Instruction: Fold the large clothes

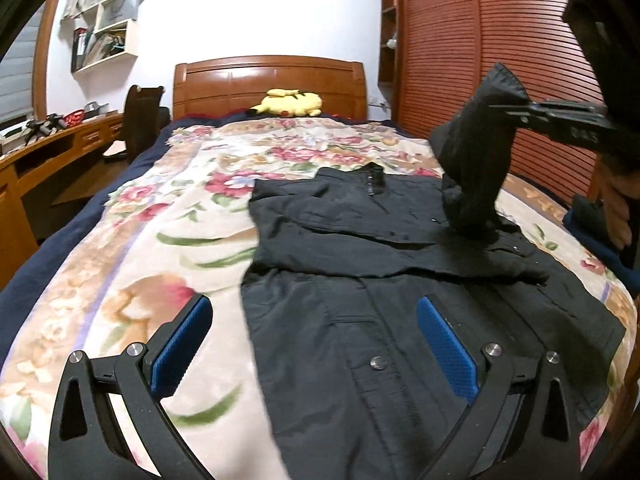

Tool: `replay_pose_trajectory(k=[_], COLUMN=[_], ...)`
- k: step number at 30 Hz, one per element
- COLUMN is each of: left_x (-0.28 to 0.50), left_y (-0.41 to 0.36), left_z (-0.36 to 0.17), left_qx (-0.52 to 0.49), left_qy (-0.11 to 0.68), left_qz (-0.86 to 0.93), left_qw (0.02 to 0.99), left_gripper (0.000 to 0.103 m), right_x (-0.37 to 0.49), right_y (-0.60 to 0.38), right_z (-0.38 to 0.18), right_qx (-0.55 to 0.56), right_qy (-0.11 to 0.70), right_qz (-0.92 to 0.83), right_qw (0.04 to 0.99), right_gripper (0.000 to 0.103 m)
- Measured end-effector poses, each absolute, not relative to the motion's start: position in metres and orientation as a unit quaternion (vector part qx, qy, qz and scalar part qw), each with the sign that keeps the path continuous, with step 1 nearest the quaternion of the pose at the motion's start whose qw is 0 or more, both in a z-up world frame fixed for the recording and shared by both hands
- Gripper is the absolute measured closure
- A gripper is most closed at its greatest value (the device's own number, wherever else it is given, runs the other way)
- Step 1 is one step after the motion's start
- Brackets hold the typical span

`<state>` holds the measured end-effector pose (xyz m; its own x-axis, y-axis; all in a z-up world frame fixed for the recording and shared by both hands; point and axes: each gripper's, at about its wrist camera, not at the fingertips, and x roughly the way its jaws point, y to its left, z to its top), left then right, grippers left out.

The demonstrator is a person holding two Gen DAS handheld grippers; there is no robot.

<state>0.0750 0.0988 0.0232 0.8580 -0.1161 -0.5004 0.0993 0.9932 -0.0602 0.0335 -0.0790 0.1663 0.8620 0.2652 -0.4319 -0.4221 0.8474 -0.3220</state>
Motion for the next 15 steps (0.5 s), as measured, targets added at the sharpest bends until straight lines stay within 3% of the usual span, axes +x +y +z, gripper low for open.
replay_pose_trajectory(k=[15], left_x=[0.074], left_y=[0.115], left_z=[0.02], left_qx=[-0.03], left_qy=[0.261], left_qz=[-0.047], left_qw=[0.964], left_gripper=[0.001], right_x=[0.044], right_y=[-0.087], right_z=[0.148], right_qx=[-0.206], right_qy=[0.255], right_qz=[0.23], right_qw=[0.916], right_gripper=[0.092])
